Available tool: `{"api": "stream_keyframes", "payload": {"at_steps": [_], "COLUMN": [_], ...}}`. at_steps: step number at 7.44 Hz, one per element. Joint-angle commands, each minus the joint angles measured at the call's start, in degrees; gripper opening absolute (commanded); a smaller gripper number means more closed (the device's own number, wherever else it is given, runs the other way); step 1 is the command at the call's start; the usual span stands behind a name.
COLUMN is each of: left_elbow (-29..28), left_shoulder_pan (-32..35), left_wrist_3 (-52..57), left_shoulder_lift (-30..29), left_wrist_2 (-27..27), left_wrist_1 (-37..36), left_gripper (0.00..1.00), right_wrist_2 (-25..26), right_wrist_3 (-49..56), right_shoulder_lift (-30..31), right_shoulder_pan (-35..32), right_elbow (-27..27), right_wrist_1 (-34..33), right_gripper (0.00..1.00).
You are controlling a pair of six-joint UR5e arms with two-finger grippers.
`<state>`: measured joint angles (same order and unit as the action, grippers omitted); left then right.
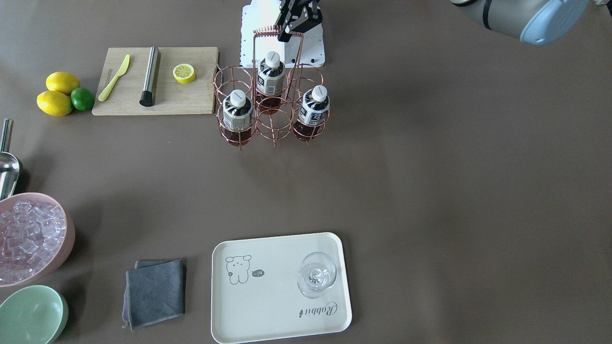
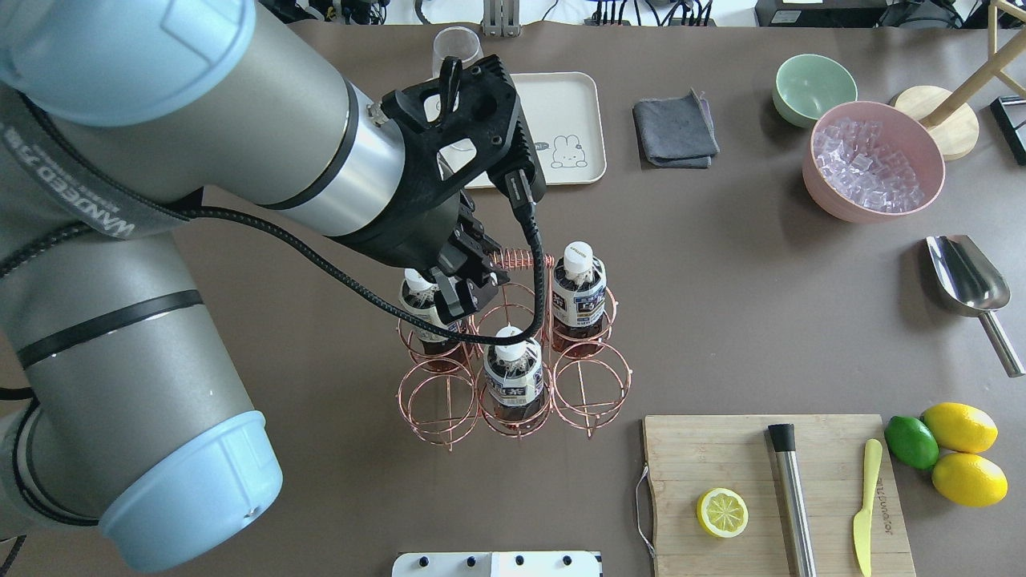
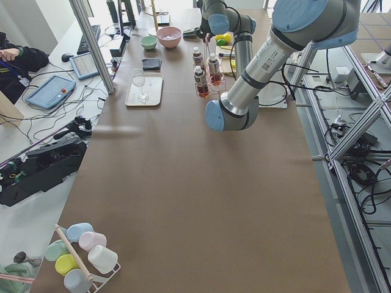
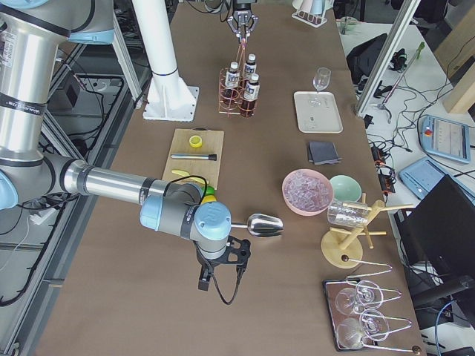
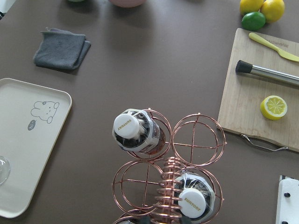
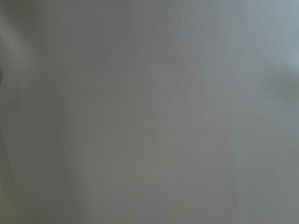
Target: Take tea from basket to plate
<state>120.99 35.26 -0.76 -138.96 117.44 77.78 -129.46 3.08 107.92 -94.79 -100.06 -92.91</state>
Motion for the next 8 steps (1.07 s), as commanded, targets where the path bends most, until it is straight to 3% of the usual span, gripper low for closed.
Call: {"api": "stream_keyframes", "payload": {"at_steps": [1,8], "left_elbow": [0.21,-1.81], "left_shoulder_pan": [-0.80,-0.80], "left_wrist_3": [3.55,6.65], "left_shoulder_lift": [0.17,1.32], "left_wrist_2": [-1.34,-3.97], "left_wrist_1": [0.01,0.44], "left_gripper": [0.00,0.00], "right_wrist_2": [-0.35,-0.35], "right_wrist_3": [0.17,2.01], "right_shoulder_lift": [0.18,0.09], "right_shoulder_pan": [-0.39,-0.31], "right_elbow": [0.21,1.18], "right_wrist_1": [0.01,-0.08], "right_gripper": [1.00,1.00]}}
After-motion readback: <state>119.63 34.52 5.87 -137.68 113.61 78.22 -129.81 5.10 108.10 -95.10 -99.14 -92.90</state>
